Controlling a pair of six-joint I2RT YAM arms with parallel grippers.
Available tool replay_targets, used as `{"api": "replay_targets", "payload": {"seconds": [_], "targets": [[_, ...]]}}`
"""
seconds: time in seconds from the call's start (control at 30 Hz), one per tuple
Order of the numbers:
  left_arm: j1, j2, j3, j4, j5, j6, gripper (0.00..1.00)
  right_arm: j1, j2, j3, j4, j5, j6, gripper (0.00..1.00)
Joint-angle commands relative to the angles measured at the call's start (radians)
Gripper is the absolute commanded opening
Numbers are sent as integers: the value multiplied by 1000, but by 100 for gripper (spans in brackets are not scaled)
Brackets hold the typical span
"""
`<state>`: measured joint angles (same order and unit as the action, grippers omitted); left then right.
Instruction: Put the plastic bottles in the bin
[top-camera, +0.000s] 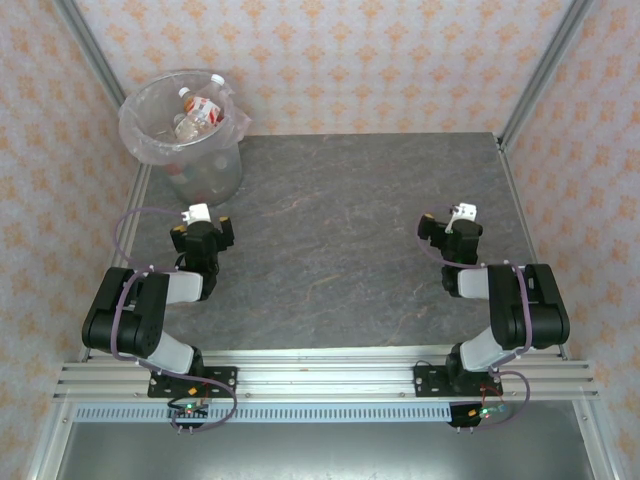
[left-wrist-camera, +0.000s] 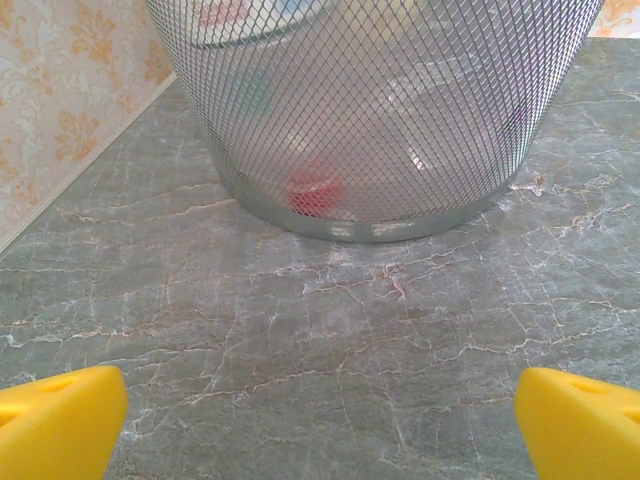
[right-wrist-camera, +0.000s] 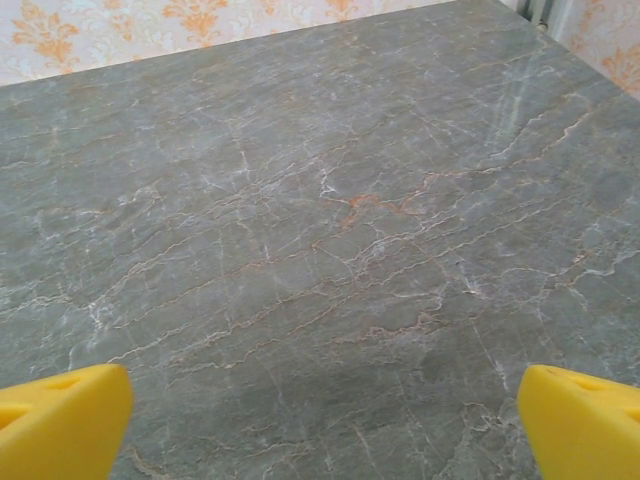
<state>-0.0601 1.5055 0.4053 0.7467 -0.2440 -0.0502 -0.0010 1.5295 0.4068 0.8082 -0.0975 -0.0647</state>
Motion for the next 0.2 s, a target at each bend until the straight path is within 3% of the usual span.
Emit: {"api": "replay_targets", "payload": {"seconds": [0.0, 0.17], "targets": [[-7, -10, 0, 33, -30, 13, 100, -5, -6, -8, 8, -41, -9, 99], [-7, -10, -1, 36, -28, 15, 100, -4, -7, -9, 10, -41, -11, 99]]}}
